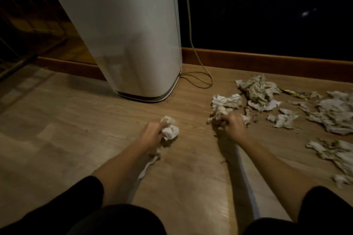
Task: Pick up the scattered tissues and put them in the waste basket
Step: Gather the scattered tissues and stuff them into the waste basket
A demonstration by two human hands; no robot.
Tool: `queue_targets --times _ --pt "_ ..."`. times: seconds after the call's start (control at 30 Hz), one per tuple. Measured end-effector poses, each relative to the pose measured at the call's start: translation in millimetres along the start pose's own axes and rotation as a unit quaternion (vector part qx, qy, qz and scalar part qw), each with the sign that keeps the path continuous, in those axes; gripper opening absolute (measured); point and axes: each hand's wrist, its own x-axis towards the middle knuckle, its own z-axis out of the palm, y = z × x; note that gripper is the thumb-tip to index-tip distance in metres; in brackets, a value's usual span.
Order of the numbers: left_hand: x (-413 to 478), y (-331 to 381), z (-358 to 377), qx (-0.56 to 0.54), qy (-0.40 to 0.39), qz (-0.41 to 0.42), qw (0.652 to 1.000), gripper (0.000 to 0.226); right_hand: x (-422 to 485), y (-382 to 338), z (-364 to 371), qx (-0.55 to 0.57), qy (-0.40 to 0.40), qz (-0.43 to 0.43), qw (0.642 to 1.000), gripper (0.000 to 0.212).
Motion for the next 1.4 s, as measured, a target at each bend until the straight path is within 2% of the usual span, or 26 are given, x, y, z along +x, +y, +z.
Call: queue_targets --times 0.13,0.2,0.3,0.4,0.57,0.7,0.73,0.83,1.0,1.1,1.3,1.4 --pt "60 29 -19 0.030 0.020 0.049 0.998 0.048 36 6 -30 -0.030 0.047 0.013 0.998 0.030" --pt "91 41 -22 0.026 0.030 0.072 0.997 0.040 50 10 -39 -0.058 0.045 0.063 0.995 0.034" --pt "136 62 -20 0.005 0.057 0.086 0.995 0.041 51 29 -31 -0.102 -0.017 0.184 0.978 0.034" --pt "174 82 2 -0.016 0.048 0.104 0.993 0.042 23 50 1 -0.083 -0.055 0.208 0.973 0.035" --pt "210 120 62 -0.017 -0.044 0.128 0.991 0.047 -18 40 30 -0.037 -0.008 0.148 0.988 0.047" --pt "207 134 104 0.064 -0.185 0.102 0.975 0.071 -36 35 29 -0.032 -0.019 0.118 0.992 0.051" --pt "204 130 111 0.081 -0.192 0.099 0.973 0.071 -42 36 30 -0.034 -0.014 0.110 0.993 0.050" --pt "189 117 115 0.053 -0.106 0.114 0.986 0.045 -62 42 26 -0.027 -0.006 0.112 0.993 0.047" --pt "159 89 86 -0.063 -0.043 0.069 0.995 0.028 -62 41 6 0.005 -0.007 0.131 0.991 0.028" --pt "136 58 54 -0.078 -0.010 0.043 0.996 0.025 -44 18 12 0.031 -0.001 0.053 0.998 0.023" --pt "66 -7 -37 -0.012 0.041 0.003 0.999 0.017 -18 -85 48 0.080 -0.043 -0.088 0.992 0.022" --pt "19 -41 -63 0.004 0.029 -0.049 0.998 0.034 -29 -142 70 0.101 -0.086 -0.149 0.980 0.023"
